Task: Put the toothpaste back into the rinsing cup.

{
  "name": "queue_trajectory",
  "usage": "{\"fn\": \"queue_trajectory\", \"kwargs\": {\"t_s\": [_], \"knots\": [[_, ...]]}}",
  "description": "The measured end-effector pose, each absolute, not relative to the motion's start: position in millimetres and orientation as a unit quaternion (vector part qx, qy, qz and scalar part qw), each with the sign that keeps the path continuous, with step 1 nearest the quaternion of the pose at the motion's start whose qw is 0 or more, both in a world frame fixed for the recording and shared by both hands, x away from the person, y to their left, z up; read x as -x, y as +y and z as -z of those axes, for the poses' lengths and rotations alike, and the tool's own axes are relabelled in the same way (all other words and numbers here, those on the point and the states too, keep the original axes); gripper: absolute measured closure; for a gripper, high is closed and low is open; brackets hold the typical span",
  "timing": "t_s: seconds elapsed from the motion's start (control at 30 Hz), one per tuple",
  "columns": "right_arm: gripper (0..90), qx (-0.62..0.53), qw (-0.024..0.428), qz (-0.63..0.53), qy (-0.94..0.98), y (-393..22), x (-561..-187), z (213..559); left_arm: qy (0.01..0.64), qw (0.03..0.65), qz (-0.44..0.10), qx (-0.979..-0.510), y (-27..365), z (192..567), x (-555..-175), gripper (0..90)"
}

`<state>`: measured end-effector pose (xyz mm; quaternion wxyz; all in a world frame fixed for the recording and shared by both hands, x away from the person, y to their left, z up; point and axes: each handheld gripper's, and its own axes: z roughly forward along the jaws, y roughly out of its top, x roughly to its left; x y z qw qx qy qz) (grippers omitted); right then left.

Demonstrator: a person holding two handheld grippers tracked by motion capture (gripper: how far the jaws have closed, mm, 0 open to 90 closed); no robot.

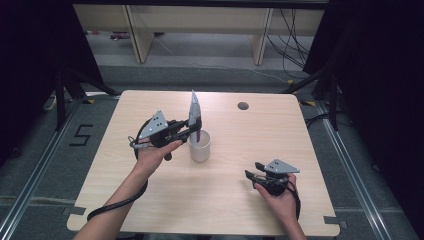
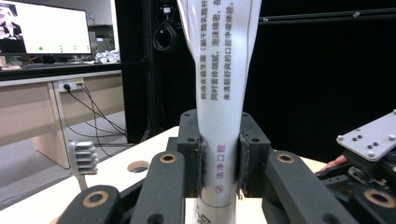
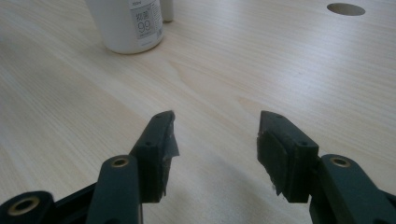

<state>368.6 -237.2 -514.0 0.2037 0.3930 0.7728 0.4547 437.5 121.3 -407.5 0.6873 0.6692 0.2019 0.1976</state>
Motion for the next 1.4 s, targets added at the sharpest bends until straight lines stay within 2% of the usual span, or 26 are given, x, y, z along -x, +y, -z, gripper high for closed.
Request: {"fn": "queue_trajectory", "kwargs": {"t_s": [0.03, 0.37, 0.63, 0.73, 0.83, 1.4], "knots": [[47.0, -0.401, 0.193, -0.453, 0.772, -236.4, -367.5, 513.8, 0.202, 0.687, -0.198, -0.669, 121.3, 407.5, -437.5, 74.8], [47.0, -0.382, 0.217, -0.45, 0.778, -237.9, -370.3, 513.9, 0.217, 0.689, -0.203, -0.661, 112.0, 414.0, -445.5, 74.7], [47.1, -0.393, 0.2, -0.453, 0.775, -236.8, -368.7, 514.1, 0.222, 0.687, -0.204, -0.661, 107.3, 420.8, -450.9, 74.6], [47.1, -0.381, 0.216, -0.451, 0.778, -237.9, -370.1, 514.0, 0.224, 0.684, -0.207, -0.662, 106.9, 423.1, -453.4, 74.6], [47.1, -0.386, 0.202, -0.454, 0.777, -236.8, -369.6, 514.4, 0.228, 0.682, -0.208, -0.663, 107.2, 426.3, -455.6, 74.6], [47.1, -0.384, 0.213, -0.451, 0.777, -237.2, -369.2, 514.1, 0.244, 0.669, -0.208, -0.671, 106.1, 446.4, -460.7, 74.4]]}}
